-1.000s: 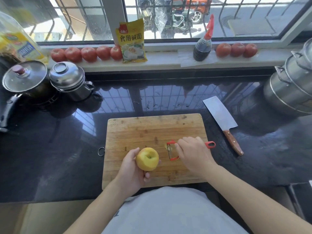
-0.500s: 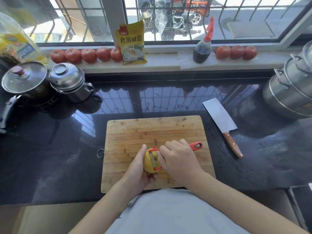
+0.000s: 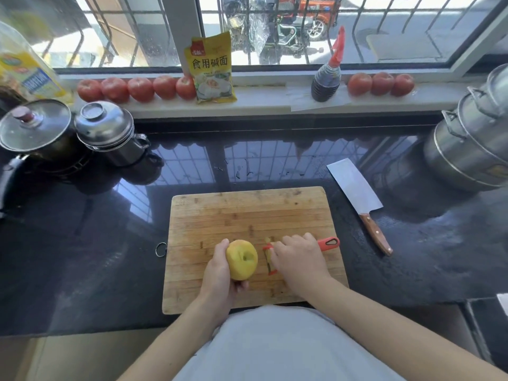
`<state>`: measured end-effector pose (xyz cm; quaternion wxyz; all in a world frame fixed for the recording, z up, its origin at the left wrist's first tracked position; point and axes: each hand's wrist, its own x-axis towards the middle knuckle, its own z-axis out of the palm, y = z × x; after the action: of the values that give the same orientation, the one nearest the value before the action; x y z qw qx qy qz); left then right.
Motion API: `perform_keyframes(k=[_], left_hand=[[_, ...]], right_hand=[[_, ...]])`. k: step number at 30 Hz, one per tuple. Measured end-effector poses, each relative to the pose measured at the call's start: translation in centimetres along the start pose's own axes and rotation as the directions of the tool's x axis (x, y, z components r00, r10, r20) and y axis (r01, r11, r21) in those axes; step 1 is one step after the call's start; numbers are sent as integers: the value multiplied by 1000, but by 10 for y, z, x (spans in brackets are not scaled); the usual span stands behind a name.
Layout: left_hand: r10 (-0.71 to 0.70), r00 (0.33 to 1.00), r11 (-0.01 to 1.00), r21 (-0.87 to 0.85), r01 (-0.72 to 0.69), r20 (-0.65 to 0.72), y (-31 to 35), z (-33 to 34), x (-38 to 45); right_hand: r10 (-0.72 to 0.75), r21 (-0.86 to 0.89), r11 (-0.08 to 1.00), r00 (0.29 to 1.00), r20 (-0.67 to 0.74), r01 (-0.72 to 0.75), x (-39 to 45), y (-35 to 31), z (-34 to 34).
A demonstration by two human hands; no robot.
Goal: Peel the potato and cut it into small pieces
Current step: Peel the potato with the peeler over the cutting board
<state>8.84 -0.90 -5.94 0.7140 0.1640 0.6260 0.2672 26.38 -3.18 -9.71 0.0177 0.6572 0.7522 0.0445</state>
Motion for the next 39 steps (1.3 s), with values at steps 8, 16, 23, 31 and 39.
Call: perform_keyframes(k=[8, 16, 23, 31, 39], left_hand=[[-77, 991, 994, -62, 85, 114, 10, 3, 7], [-39, 989, 994, -91, 53, 143, 6, 0, 9], [63, 982, 996, -80, -49, 180, 1, 9, 0], [17, 988, 981, -192, 12, 151, -6, 9, 1], [19, 996, 930, -368, 14, 87, 5, -5, 8]], right_hand=[[326, 249, 872, 880, 345, -420, 6, 20, 1], [135, 789, 179, 809, 572, -587, 7, 4, -58], [207, 813, 233, 844, 495, -534, 14, -15, -56], [220, 791, 335, 858, 463, -513, 9, -20, -53], [484, 737, 283, 755, 442, -614, 5, 4, -45]])
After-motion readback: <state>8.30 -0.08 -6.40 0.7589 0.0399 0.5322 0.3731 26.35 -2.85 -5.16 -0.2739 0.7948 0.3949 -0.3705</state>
